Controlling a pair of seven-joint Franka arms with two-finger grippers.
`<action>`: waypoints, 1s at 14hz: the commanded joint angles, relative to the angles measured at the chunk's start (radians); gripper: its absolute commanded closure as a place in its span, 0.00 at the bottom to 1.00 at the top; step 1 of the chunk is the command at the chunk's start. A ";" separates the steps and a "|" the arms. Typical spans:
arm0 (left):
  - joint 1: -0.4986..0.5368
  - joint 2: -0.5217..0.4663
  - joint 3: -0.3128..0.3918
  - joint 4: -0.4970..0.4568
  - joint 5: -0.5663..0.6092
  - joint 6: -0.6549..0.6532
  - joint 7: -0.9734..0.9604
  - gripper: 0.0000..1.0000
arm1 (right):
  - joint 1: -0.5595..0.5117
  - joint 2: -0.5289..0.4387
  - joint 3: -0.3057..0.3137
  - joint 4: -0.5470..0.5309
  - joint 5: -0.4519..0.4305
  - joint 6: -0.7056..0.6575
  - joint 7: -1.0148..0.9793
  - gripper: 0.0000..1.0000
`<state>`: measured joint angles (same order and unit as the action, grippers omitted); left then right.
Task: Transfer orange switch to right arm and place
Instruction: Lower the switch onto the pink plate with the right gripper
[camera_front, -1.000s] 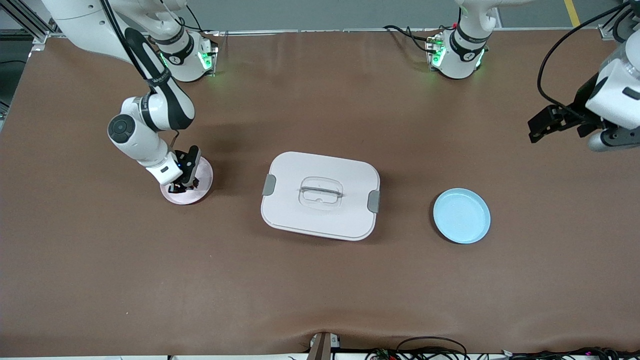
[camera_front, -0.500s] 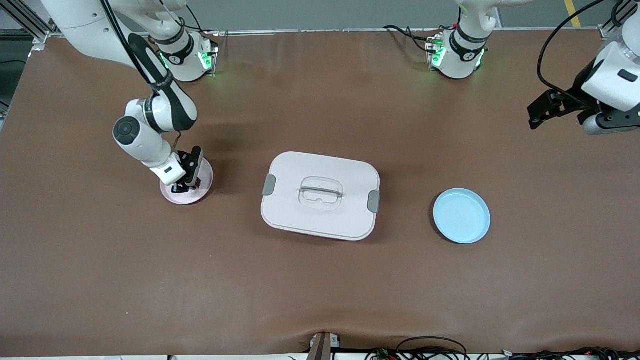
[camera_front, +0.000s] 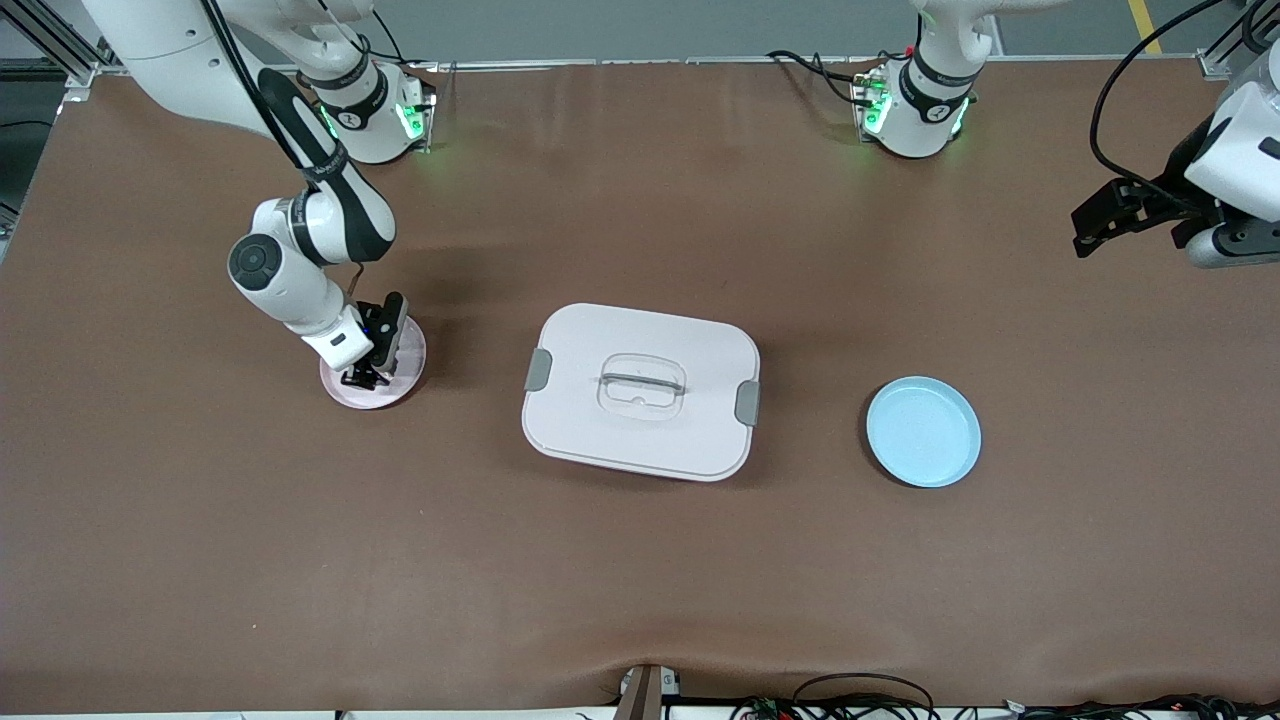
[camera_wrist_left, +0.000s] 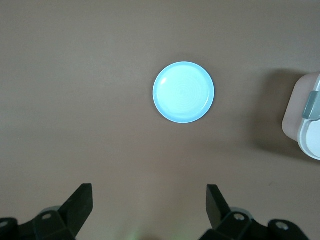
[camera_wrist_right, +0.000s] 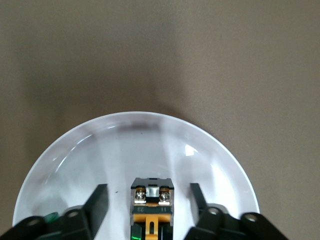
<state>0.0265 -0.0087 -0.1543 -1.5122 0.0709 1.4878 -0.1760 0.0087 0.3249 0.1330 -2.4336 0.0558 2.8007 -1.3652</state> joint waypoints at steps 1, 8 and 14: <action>0.001 -0.027 0.009 -0.025 -0.014 0.006 0.020 0.00 | -0.019 -0.010 0.008 -0.012 -0.022 0.005 0.000 0.00; 0.003 -0.027 0.009 -0.022 -0.016 0.009 0.018 0.00 | -0.035 -0.072 0.000 0.068 -0.021 -0.214 0.017 0.00; 0.006 -0.025 0.009 -0.020 -0.028 0.011 0.018 0.00 | -0.044 -0.164 0.002 0.258 -0.021 -0.631 0.330 0.00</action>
<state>0.0290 -0.0101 -0.1516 -1.5148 0.0609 1.4898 -0.1760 -0.0209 0.1880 0.1227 -2.2521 0.0556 2.3059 -1.1881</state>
